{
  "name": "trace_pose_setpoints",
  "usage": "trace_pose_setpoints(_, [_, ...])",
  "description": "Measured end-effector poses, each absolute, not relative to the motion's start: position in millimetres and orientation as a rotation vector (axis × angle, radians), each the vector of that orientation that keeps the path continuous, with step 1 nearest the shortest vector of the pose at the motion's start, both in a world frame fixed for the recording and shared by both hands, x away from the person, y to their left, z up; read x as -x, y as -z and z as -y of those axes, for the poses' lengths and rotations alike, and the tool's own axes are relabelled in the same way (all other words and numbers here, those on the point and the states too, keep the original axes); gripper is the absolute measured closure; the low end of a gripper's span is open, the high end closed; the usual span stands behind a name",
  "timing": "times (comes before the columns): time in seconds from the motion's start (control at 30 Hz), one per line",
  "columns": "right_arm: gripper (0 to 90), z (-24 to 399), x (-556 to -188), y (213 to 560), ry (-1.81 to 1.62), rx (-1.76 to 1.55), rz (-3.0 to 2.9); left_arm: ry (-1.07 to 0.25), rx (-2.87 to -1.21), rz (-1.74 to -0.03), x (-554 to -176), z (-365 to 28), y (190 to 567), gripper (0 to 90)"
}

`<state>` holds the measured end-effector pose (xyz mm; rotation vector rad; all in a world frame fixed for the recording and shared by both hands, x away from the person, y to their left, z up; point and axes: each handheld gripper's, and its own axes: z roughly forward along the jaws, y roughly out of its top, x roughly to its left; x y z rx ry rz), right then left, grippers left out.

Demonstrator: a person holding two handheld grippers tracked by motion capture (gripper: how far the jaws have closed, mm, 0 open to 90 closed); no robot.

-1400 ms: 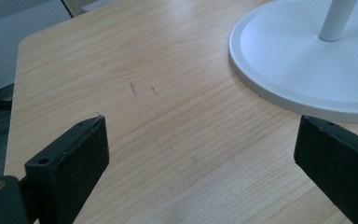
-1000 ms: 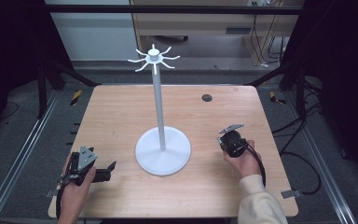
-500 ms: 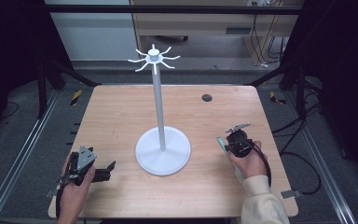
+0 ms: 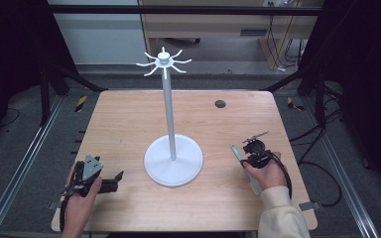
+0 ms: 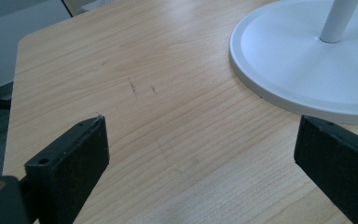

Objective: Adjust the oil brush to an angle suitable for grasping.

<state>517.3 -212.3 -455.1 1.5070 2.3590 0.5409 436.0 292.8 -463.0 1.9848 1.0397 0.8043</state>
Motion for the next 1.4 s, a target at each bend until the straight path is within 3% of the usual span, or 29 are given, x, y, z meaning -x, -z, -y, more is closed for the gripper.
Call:
trace_pose_setpoints(0.9, [78.5,211.6,-518.8,466.9,-0.409,-1.598,-2.458,-0.805,-1.986,-1.040,-434.6,-291.9,462.9,2.7])
trace_pose_setpoints(1.4, [81.9,211.2,-520.4,468.7,-0.382,-1.626,-2.450,-0.798,-1.988,-1.037,-433.4,-291.8,462.8,2.7])
